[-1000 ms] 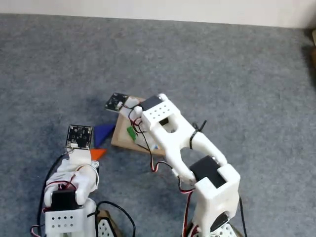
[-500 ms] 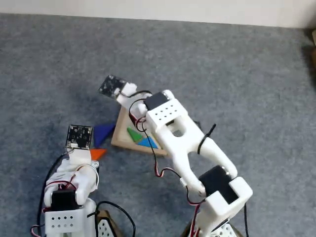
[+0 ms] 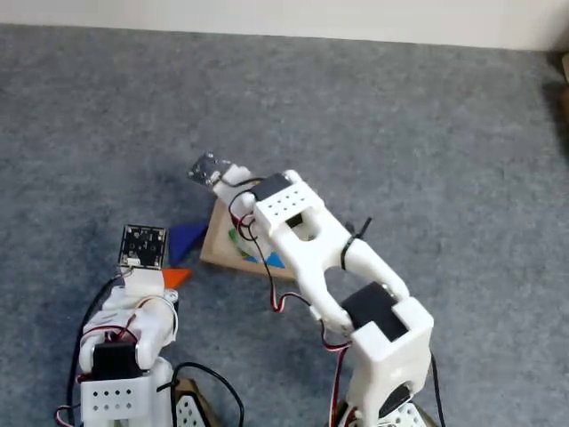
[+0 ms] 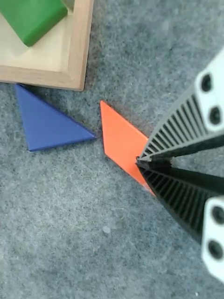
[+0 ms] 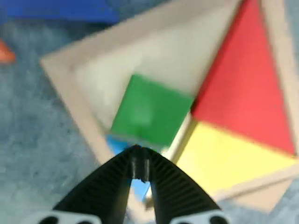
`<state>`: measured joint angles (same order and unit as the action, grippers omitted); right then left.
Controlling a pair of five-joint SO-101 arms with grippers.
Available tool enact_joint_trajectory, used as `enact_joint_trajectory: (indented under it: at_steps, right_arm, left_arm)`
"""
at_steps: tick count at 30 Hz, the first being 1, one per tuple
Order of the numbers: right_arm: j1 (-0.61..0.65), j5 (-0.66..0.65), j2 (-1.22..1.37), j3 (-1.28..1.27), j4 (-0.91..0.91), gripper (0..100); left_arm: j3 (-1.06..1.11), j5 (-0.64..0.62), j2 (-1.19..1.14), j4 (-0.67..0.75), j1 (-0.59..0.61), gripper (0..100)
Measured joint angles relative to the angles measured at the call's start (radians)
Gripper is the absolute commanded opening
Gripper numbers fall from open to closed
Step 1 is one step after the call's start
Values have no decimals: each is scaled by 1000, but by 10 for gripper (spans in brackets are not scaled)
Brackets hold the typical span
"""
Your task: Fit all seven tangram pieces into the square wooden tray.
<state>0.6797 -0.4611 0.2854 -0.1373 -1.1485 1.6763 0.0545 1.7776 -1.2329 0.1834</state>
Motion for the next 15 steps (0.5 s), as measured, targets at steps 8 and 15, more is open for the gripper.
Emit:
enact_joint_trajectory:
  at_steps: [8, 15]
  right_arm:
    - [-37, 0, -91, 109, -213, 5]
    - [-37, 6, -183, 117, -121, 5]
  left_arm:
    - [0, 0, 0, 0, 0, 5]
    - [0, 0, 0, 0, 0, 5]
